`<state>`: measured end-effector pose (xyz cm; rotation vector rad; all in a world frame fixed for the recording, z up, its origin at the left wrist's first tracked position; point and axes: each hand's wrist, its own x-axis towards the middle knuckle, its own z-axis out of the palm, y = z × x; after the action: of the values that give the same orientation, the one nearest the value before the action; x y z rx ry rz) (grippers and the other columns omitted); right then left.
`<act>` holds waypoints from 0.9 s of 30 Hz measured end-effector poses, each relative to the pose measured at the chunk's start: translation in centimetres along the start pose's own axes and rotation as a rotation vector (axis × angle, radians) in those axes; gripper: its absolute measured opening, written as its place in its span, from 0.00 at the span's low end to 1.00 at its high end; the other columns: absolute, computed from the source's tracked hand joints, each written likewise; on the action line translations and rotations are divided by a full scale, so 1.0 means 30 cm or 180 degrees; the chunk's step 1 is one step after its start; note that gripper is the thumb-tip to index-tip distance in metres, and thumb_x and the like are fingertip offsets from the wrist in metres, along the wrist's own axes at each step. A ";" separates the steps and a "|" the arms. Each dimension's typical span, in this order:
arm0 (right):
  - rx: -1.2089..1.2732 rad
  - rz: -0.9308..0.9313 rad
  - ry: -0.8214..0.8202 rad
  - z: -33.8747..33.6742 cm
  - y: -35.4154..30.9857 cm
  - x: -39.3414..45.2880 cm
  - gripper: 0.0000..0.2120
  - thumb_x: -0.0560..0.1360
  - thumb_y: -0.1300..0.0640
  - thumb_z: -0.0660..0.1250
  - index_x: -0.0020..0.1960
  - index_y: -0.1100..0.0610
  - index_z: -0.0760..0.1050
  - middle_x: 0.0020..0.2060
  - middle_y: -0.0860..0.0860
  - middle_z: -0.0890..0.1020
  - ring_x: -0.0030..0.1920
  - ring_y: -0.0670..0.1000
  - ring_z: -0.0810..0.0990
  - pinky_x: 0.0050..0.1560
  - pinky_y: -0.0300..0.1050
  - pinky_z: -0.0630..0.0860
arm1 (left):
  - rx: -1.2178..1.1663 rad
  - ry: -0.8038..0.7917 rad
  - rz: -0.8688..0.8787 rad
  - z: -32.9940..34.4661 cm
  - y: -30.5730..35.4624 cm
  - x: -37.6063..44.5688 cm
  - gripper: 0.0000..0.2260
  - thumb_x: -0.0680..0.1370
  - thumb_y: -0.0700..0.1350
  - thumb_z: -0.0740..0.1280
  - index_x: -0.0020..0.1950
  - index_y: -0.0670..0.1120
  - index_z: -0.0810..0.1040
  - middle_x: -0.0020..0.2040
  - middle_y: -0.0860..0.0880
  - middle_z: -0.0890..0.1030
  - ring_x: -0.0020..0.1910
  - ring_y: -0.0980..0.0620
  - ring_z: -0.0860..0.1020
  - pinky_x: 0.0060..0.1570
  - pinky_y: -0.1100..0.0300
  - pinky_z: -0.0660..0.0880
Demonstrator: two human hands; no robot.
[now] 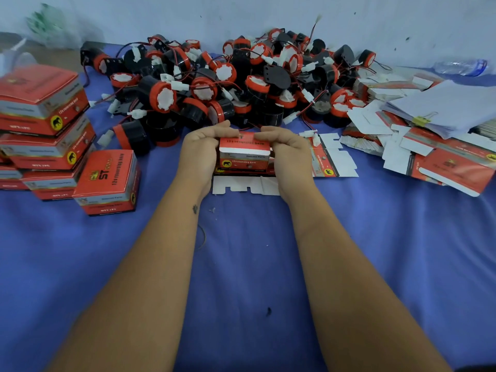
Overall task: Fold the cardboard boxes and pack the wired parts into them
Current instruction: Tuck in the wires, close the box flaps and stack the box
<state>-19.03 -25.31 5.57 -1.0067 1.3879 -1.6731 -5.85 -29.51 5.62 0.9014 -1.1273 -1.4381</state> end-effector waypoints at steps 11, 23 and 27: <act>-0.0375 0.0013 -0.0900 -0.061 -0.032 -0.011 0.15 0.76 0.67 0.60 0.54 0.58 0.83 0.63 0.48 0.77 0.61 0.49 0.76 0.54 0.42 0.78 | 0.1335 -0.0819 0.0199 -0.107 0.026 0.018 0.14 0.76 0.42 0.71 0.60 0.52 0.83 0.67 0.58 0.76 0.61 0.64 0.75 0.52 0.67 0.78; -0.1440 -0.0856 -0.0862 -0.057 0.002 -0.004 0.16 0.74 0.61 0.73 0.61 0.53 0.80 0.61 0.48 0.76 0.63 0.45 0.74 0.58 0.39 0.77 | 0.1857 -0.0952 0.0817 -0.116 -0.008 0.011 0.16 0.77 0.40 0.72 0.58 0.59 0.79 0.72 0.55 0.72 0.70 0.58 0.71 0.67 0.56 0.73; -0.1624 -0.1144 -0.0731 -0.047 0.012 0.002 0.14 0.74 0.59 0.73 0.60 0.53 0.81 0.55 0.42 0.77 0.56 0.35 0.74 0.57 0.32 0.74 | 0.1849 -0.0906 0.0866 -0.111 -0.003 0.008 0.13 0.79 0.41 0.70 0.60 0.57 0.79 0.73 0.53 0.72 0.70 0.57 0.71 0.67 0.53 0.74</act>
<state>-20.31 -24.83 5.06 -1.7671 1.5792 -1.4029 -2.78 -30.30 4.62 0.9017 -1.8640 -1.0447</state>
